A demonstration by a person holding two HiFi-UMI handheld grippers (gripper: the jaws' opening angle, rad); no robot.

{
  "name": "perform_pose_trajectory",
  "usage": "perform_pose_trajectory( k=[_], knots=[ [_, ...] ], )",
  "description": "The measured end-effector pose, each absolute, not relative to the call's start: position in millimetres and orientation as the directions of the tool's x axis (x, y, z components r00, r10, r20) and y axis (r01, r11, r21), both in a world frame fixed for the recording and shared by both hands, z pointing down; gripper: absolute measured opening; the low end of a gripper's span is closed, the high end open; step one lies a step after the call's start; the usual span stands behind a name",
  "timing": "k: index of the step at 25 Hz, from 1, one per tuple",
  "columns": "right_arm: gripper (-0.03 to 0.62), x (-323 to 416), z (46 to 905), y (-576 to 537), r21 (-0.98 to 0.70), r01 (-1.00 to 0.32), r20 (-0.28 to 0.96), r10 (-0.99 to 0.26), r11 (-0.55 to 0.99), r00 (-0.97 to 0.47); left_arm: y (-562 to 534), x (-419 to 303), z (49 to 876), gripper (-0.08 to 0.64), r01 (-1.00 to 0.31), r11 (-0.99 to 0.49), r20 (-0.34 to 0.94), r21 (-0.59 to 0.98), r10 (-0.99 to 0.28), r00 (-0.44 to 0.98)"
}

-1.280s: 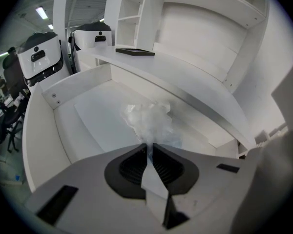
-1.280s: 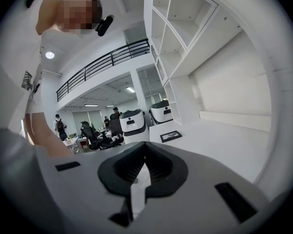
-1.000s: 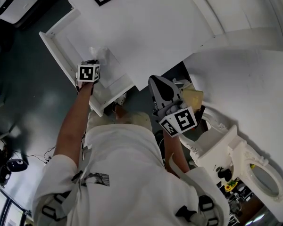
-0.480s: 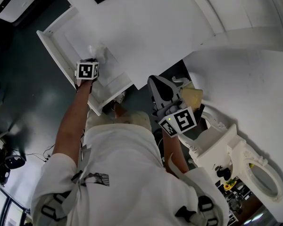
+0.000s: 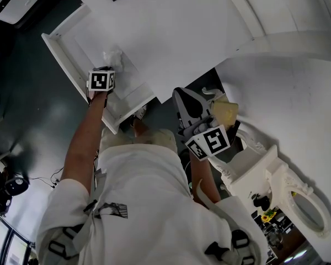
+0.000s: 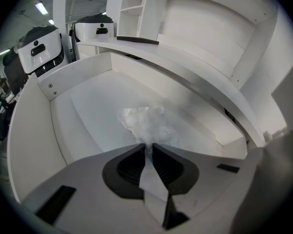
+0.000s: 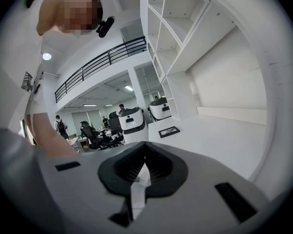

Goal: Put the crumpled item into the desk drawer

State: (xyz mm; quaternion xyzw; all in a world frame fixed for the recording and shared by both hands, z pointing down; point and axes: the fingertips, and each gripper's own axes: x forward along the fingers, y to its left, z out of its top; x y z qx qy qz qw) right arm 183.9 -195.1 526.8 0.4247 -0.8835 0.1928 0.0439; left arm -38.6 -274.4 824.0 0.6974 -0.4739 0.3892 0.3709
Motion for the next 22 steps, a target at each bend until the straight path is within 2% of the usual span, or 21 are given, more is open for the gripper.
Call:
perform_pose_trajectory(
  k=[11, 16, 19, 22],
  knots=[
    [0.009, 186, 527, -194, -0.306, -0.767, 0.233, -0.737, 0.564, -0.635, -273, -39, 825, 0.056, -0.948, -0.286, 0.9, 0.138, -0.363, 0.241],
    [0.01, 187, 526, -193, -0.308, -0.766, 0.226, -0.739, 0.564, -0.635, -273, -41, 823, 0.115, -0.951, -0.285, 0.897, 0.121, -0.379, 0.228],
    [0.009, 187, 525, -192, -0.309, -0.766, 0.216, -0.742, 0.564, -0.634, -278, -44, 818, 0.255, -0.952, -0.295, 0.879, 0.083, -0.429, 0.209],
    [0.01, 185, 522, -191, -0.31, -0.762, 0.203, -0.744, 0.568, -0.637, -278, -46, 809, 0.282, -0.954, -0.289, 0.867, 0.078, -0.453, 0.208]
  ],
)
